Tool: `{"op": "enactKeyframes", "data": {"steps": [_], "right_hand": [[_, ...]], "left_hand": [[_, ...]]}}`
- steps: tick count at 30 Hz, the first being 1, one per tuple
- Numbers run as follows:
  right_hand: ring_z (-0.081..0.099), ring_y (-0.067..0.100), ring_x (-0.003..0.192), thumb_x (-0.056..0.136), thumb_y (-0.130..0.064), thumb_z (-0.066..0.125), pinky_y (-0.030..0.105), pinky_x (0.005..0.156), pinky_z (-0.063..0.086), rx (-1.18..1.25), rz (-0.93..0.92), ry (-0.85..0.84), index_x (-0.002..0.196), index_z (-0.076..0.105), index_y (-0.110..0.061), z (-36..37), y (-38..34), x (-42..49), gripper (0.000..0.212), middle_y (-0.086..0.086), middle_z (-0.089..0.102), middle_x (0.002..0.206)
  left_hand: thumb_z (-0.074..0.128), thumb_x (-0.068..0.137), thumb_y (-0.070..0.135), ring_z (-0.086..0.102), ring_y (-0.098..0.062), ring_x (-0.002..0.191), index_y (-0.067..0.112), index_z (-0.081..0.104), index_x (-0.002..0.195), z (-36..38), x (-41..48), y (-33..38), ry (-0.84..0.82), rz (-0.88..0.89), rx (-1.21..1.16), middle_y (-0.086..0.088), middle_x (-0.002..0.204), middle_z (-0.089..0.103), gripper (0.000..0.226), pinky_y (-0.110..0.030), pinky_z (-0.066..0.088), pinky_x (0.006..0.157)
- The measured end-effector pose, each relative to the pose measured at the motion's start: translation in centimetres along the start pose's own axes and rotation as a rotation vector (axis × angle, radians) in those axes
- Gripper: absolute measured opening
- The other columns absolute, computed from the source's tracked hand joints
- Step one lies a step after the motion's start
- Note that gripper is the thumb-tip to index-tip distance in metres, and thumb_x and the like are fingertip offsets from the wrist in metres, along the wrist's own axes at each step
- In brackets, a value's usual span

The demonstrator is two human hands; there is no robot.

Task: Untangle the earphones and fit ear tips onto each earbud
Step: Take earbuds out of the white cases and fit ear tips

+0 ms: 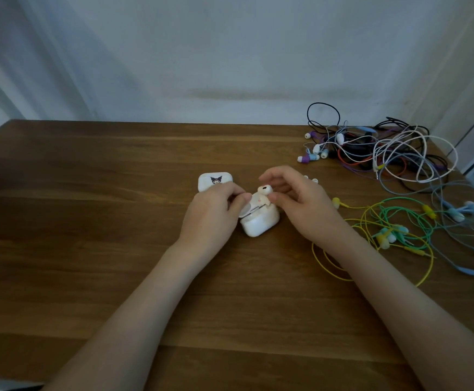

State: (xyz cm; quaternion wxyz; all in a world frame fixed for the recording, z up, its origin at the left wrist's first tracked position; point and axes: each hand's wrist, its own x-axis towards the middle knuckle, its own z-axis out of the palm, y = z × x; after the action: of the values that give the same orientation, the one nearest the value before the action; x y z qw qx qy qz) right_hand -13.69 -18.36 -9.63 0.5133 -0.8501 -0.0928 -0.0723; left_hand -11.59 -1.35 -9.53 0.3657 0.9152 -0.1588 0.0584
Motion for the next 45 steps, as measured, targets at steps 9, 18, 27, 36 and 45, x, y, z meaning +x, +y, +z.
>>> {"op": "enactKeyframes", "data": {"steps": [9,18,27,36,45], "right_hand": [[0.052,0.0,0.094,0.086,0.001,0.061,0.012,0.083,0.044,-0.091,-0.128,-0.058,0.095,0.062,-0.032,-0.1,0.2,0.2,0.034,-0.012,0.048,0.1],[0.052,0.004,0.094,0.089,-0.009,0.061,0.013,0.08,0.043,-0.083,-0.104,-0.133,0.096,0.065,-0.032,-0.7,0.3,0.0,0.025,-0.004,0.05,0.103],[0.054,0.005,0.088,0.088,-0.007,0.062,0.015,0.077,0.045,-0.109,-0.119,-0.115,0.096,0.059,-0.033,-0.7,0.4,0.1,0.027,-0.006,0.055,0.097],[0.057,-0.003,0.094,0.096,-0.019,0.053,0.015,0.078,0.047,-0.022,-0.007,-0.045,0.109,0.06,-0.029,0.0,0.0,0.0,0.018,-0.012,0.063,0.102],[0.055,-0.008,0.082,0.095,-0.021,0.055,0.001,0.064,0.04,-0.01,0.168,0.192,0.101,0.064,-0.028,0.1,0.2,0.3,0.013,-0.018,0.061,0.09]], "left_hand": [[0.063,0.09,0.014,0.048,0.0,0.081,0.009,0.069,0.089,0.8,0.2,-1.2,0.279,0.328,0.0,0.01,0.088,0.053,0.007,-0.006,0.039,0.072],[0.063,0.09,0.013,0.049,0.01,0.078,0.01,0.068,0.087,0.7,0.5,-1.2,0.243,0.306,-0.066,0.02,0.081,0.047,0.006,-0.004,0.036,0.071],[0.064,0.09,0.012,0.05,0.009,0.077,0.009,0.069,0.087,0.7,0.4,-0.9,0.225,0.284,-0.114,0.018,0.082,0.05,0.007,-0.004,0.036,0.07],[0.061,0.092,0.017,0.051,0.005,0.078,0.017,0.068,0.089,0.3,0.1,-0.1,0.085,0.241,-0.217,0.009,0.086,0.059,0.007,-0.007,0.038,0.071],[0.047,0.082,0.016,0.043,-0.008,0.088,0.028,0.046,0.095,-0.2,0.7,0.2,-0.018,-0.224,-0.76,0.005,0.096,0.043,0.018,-0.022,0.037,0.074]]}}
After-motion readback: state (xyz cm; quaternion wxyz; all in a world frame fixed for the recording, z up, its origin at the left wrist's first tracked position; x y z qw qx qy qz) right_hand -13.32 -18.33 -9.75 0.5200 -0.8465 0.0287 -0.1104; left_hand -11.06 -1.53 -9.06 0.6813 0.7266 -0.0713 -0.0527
